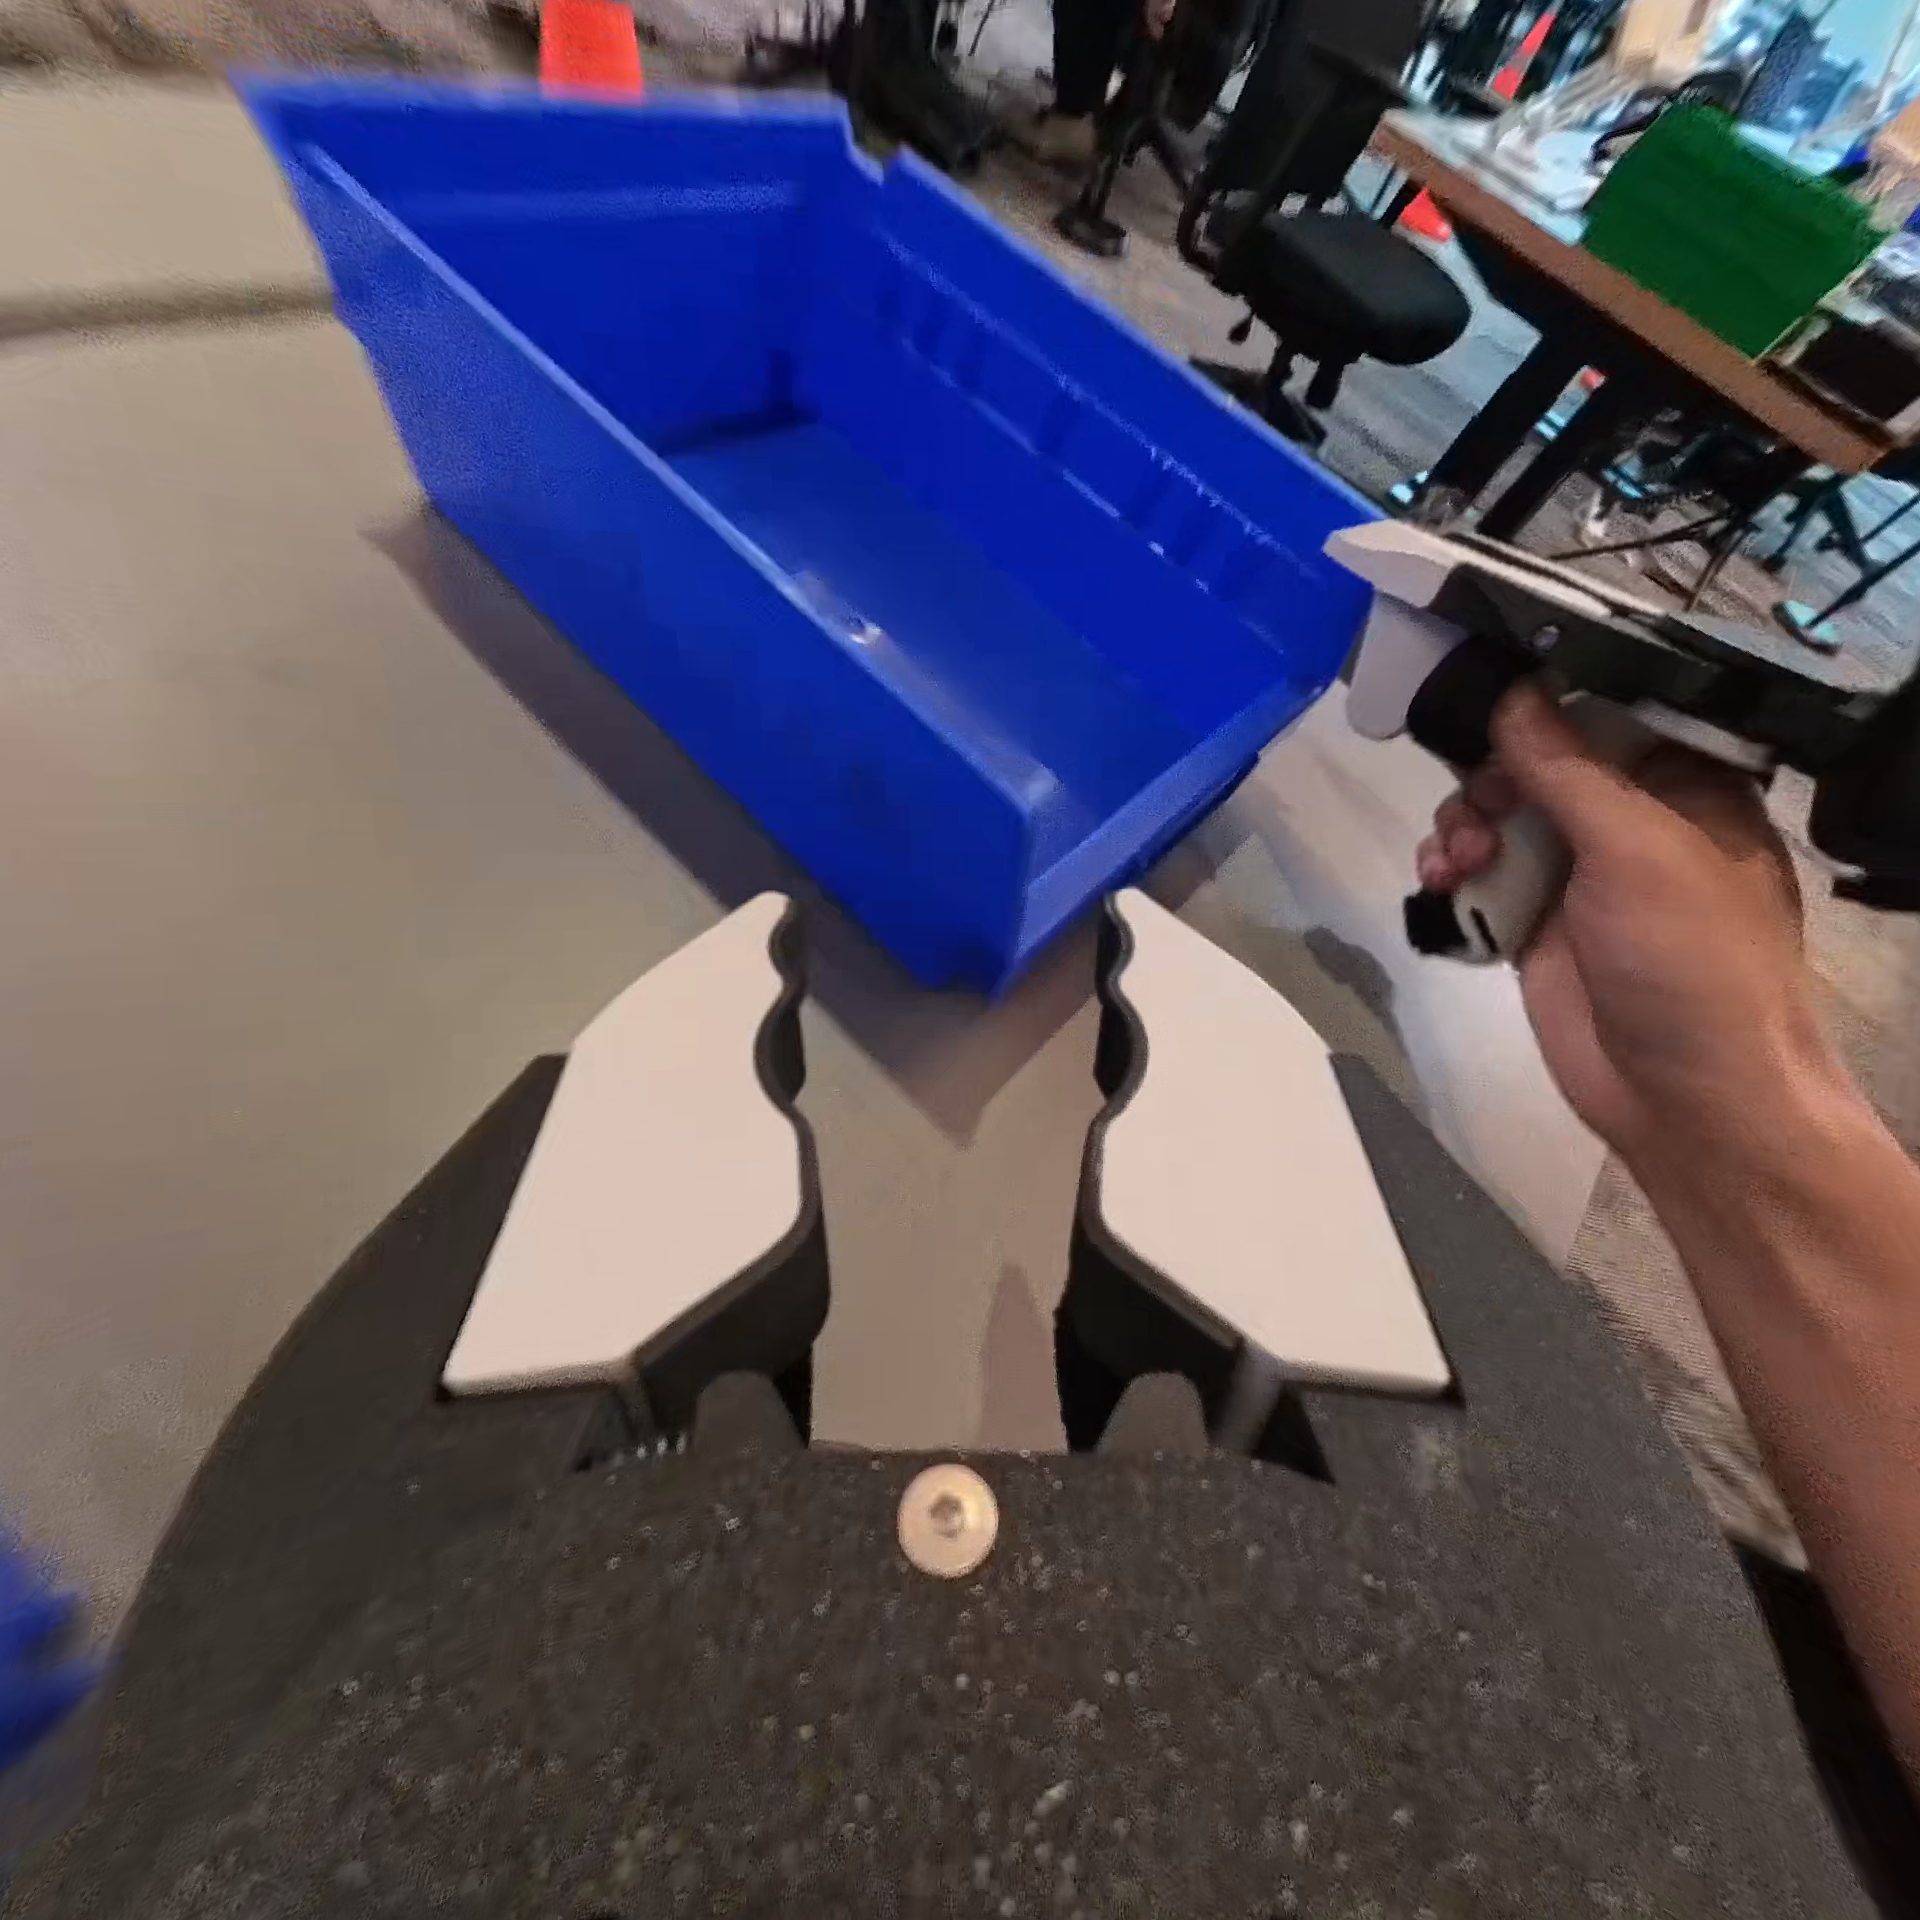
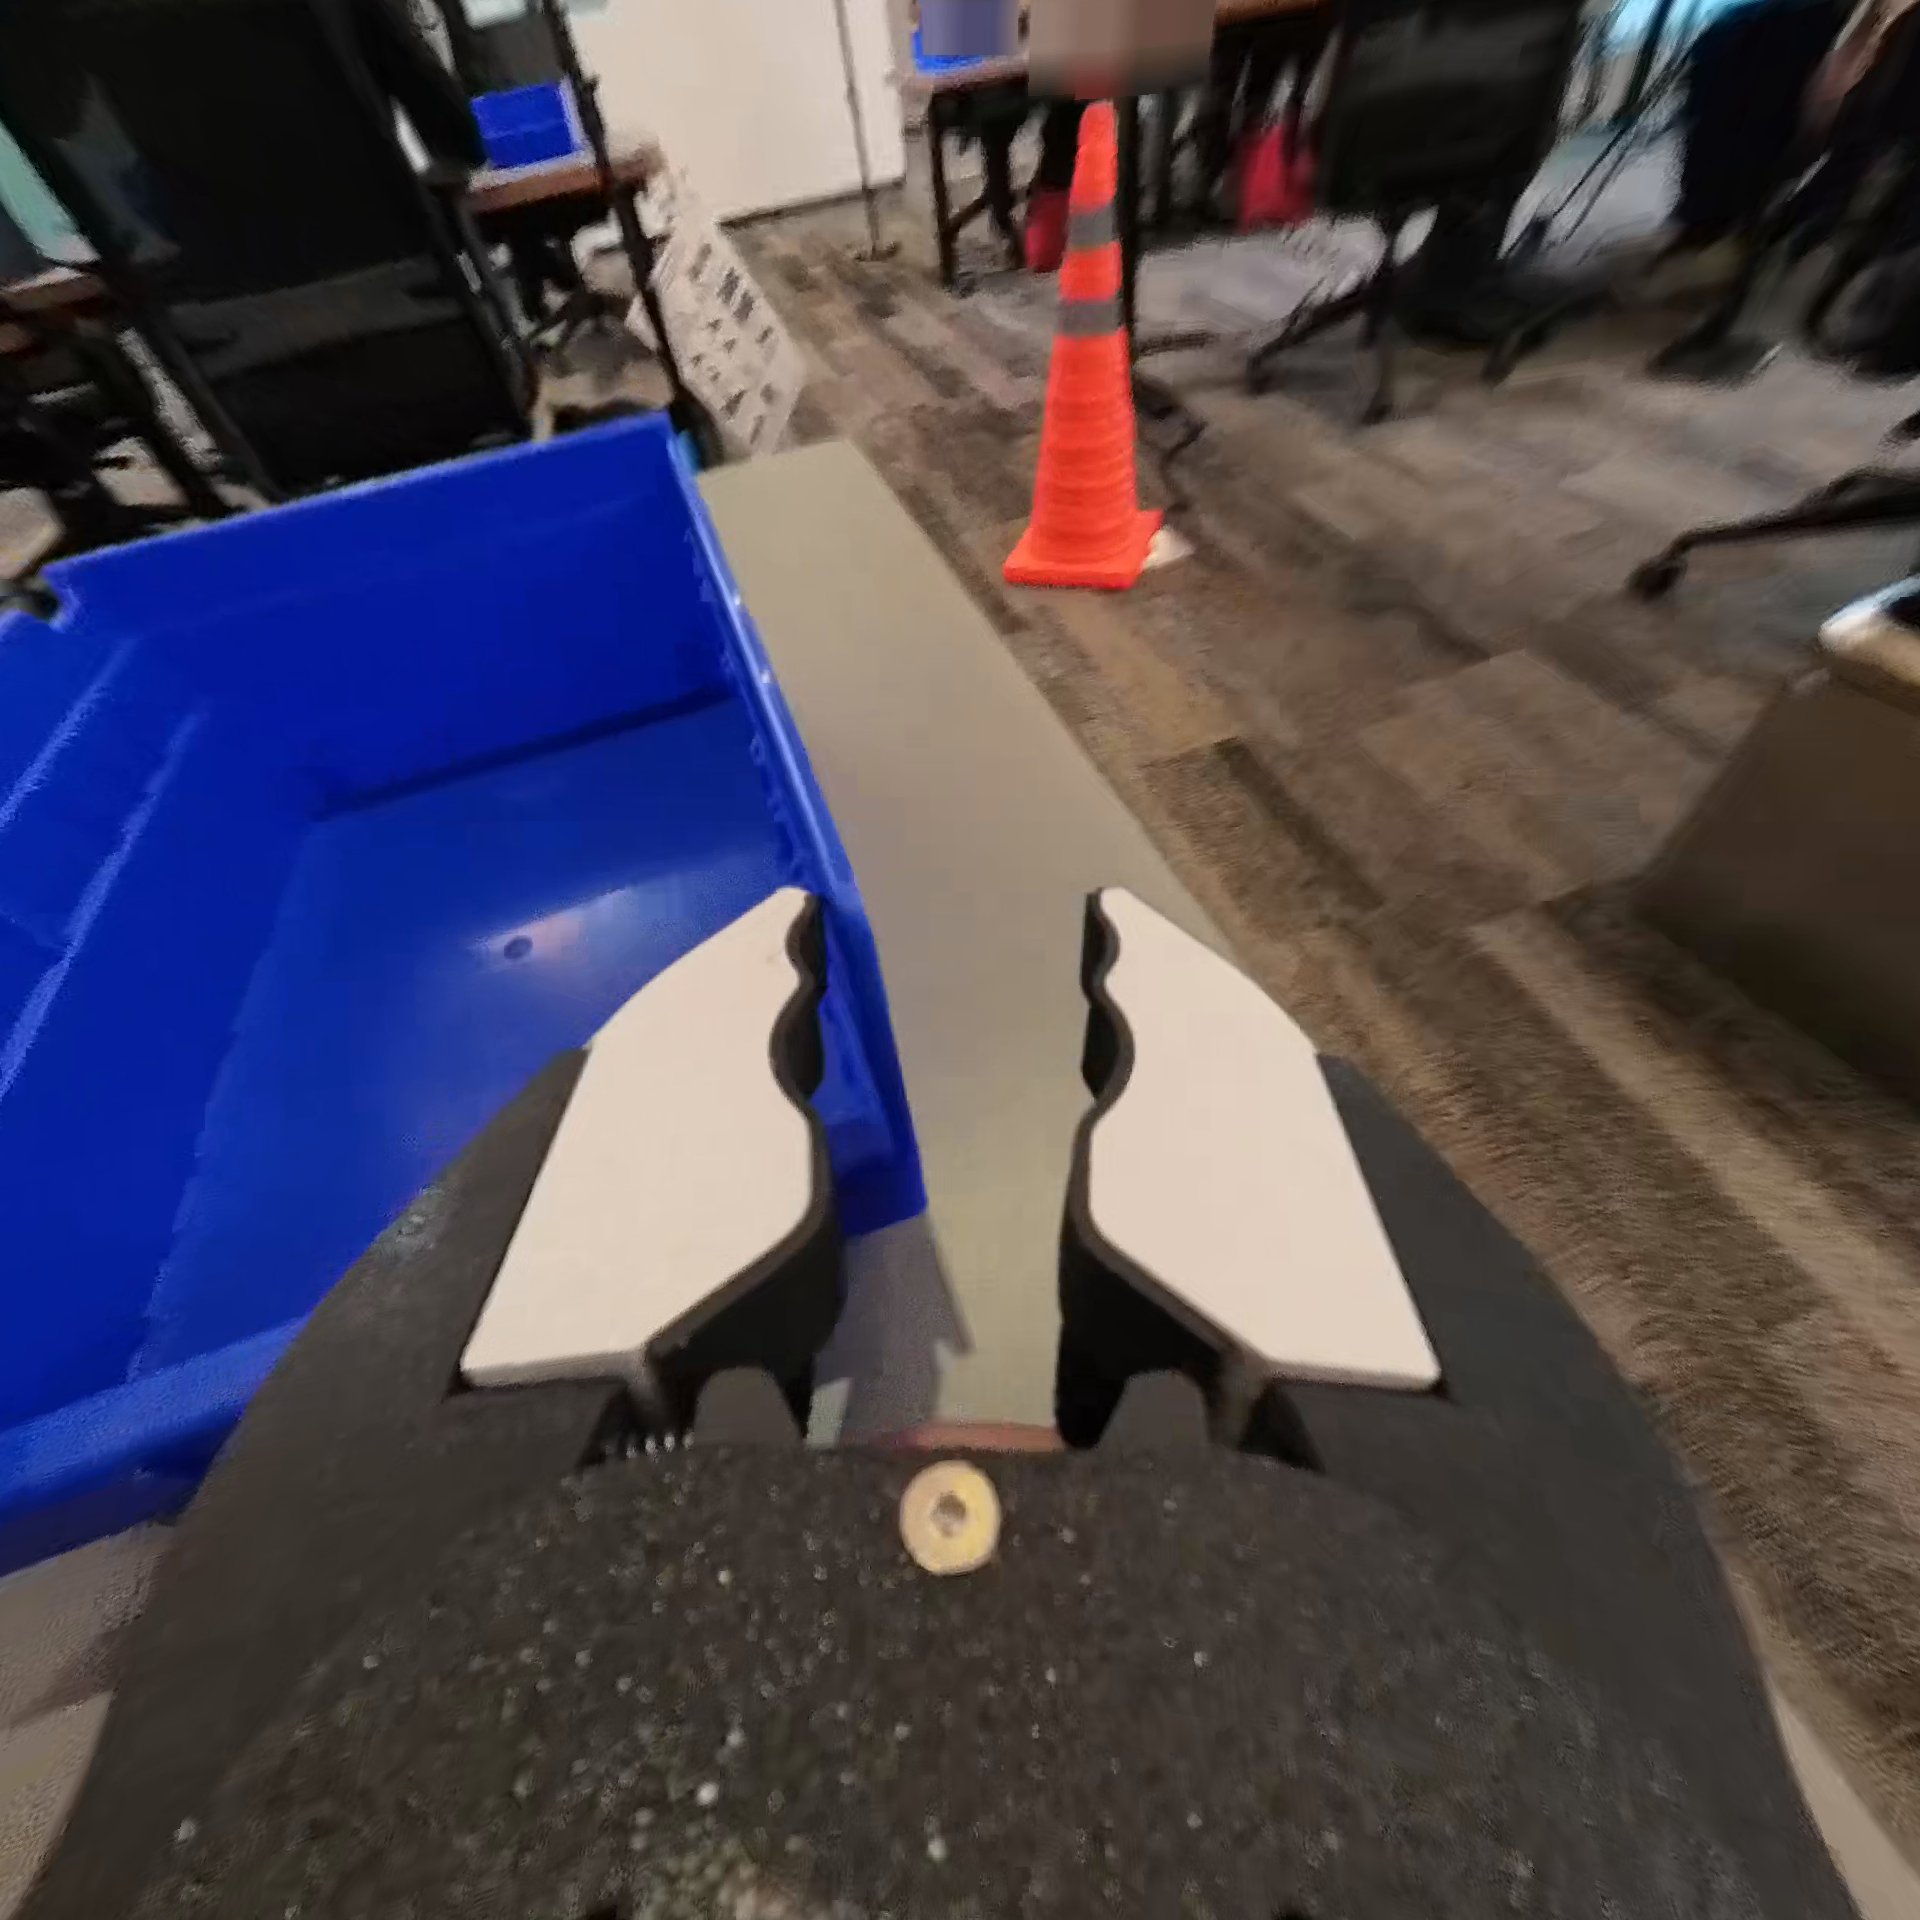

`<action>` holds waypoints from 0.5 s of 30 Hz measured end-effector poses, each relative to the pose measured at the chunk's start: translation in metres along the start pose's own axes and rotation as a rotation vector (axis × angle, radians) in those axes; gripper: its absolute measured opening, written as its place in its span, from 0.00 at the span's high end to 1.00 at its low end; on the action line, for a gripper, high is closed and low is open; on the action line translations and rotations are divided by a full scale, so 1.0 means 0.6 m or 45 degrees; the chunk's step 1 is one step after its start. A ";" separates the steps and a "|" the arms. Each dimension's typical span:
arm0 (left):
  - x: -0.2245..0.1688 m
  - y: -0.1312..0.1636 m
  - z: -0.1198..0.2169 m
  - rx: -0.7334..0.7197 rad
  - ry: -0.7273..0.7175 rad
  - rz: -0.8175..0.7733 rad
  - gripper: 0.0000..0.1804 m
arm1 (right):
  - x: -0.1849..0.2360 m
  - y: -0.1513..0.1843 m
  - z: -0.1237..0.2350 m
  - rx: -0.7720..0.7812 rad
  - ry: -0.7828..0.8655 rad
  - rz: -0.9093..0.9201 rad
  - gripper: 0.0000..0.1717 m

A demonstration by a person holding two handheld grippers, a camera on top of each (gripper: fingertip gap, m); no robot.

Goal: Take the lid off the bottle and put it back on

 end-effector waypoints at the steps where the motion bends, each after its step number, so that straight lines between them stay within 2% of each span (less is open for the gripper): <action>1: 0.019 -0.007 0.046 -0.045 -0.028 -0.044 0.71 | 0.007 -0.015 0.015 -0.068 0.032 0.066 0.73; 3: 0.076 -0.011 0.146 -0.113 -0.147 -0.106 0.71 | 0.040 -0.043 0.053 -0.188 0.071 0.209 0.69; 5: 0.151 -0.002 0.243 -0.156 -0.300 -0.101 0.69 | 0.102 -0.065 0.094 -0.279 0.073 0.319 0.67; 7: 0.222 0.017 0.324 -0.209 -0.424 -0.056 0.67 | 0.207 -0.069 0.133 -0.346 -0.064 0.402 0.67; 8: 0.252 0.028 0.354 -0.236 -0.476 -0.030 0.67 | 0.273 -0.058 0.151 -0.342 -0.200 0.408 0.67; 11: 0.324 0.061 0.389 -0.188 -0.686 -0.060 0.67 | 0.473 0.019 0.194 -0.165 -0.651 0.363 0.66; 13: 0.350 0.073 0.389 -0.160 -0.768 -0.063 0.66 | 0.561 0.072 0.196 -0.018 -0.774 0.395 0.60; 15: 0.361 0.087 0.372 -0.121 -0.729 -0.005 0.66 | 0.610 0.105 0.182 0.063 -0.779 0.424 0.58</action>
Point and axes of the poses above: each gripper's, where its closed fingertips meet, z back along the fingers, y out of its underside, x = y × z across the jaws, the point moved 5 cm from there along z, back along the fingers, and after that the axes turned 2 degrees about -x, right-handed, at the moved point
